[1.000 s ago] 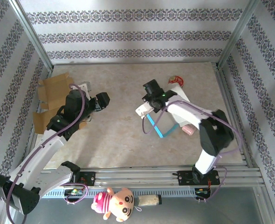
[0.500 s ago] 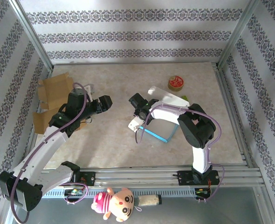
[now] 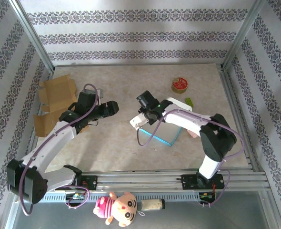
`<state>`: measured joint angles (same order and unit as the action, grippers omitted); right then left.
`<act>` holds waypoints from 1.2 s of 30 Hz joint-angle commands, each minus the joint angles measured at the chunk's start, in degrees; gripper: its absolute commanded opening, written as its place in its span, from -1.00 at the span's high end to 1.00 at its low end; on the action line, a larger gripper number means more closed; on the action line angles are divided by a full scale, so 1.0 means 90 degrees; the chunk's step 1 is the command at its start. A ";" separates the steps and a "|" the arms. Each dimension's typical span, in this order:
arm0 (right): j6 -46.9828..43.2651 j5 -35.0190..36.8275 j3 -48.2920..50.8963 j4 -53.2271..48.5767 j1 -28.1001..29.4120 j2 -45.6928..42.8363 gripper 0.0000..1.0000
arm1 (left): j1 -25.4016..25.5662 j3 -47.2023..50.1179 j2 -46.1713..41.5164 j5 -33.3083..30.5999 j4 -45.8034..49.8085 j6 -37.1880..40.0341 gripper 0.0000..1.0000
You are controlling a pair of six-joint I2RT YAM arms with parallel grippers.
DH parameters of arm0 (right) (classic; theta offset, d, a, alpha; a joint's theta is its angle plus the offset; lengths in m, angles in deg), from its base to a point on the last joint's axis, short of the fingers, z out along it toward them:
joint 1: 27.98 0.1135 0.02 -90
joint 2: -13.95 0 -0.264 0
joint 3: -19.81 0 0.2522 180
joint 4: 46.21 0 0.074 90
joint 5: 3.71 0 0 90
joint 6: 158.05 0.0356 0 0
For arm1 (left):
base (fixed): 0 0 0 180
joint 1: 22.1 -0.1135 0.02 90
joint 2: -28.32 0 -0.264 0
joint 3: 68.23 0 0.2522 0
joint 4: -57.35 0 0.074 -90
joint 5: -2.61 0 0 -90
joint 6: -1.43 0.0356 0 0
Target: Fold the paper box
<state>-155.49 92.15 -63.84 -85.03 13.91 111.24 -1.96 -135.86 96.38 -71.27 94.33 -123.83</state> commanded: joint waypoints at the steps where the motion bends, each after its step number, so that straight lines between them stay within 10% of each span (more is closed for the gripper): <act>1: 0.3036 -0.0349 0.0151 0.0127 0.0067 -0.1258 0.35 | 0.0071 -0.0439 0.0616 0.0446 0.0061 0.0643 -0.42; 7: 0.9890 0.1016 0.1224 -0.0180 -0.0413 -0.3601 -0.24 | 0.0947 -0.2074 0.2645 0.0494 0.0767 0.1956 -0.37; 13: 1.4143 0.0355 0.2329 -0.1793 -0.1624 -0.5952 -0.28 | 0.1776 -0.4091 0.4772 -0.0237 0.2000 0.2936 -0.24; 23: 1.4999 -0.1139 0.2673 -0.2736 -0.2512 -0.5686 -0.61 | 0.2118 -0.5082 0.6212 -0.0958 0.2356 0.2637 -0.06; 36: 1.4396 -0.1098 0.2374 -0.2091 -0.2720 -0.5109 -0.61 | 0.1903 -0.4405 0.6059 -0.2294 0.2242 0.1450 0.74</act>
<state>-23.91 82.27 -39.86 -105.16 -9.89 65.02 16.88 -177.91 153.82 -86.14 113.41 -106.22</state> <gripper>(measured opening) 0.805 0.137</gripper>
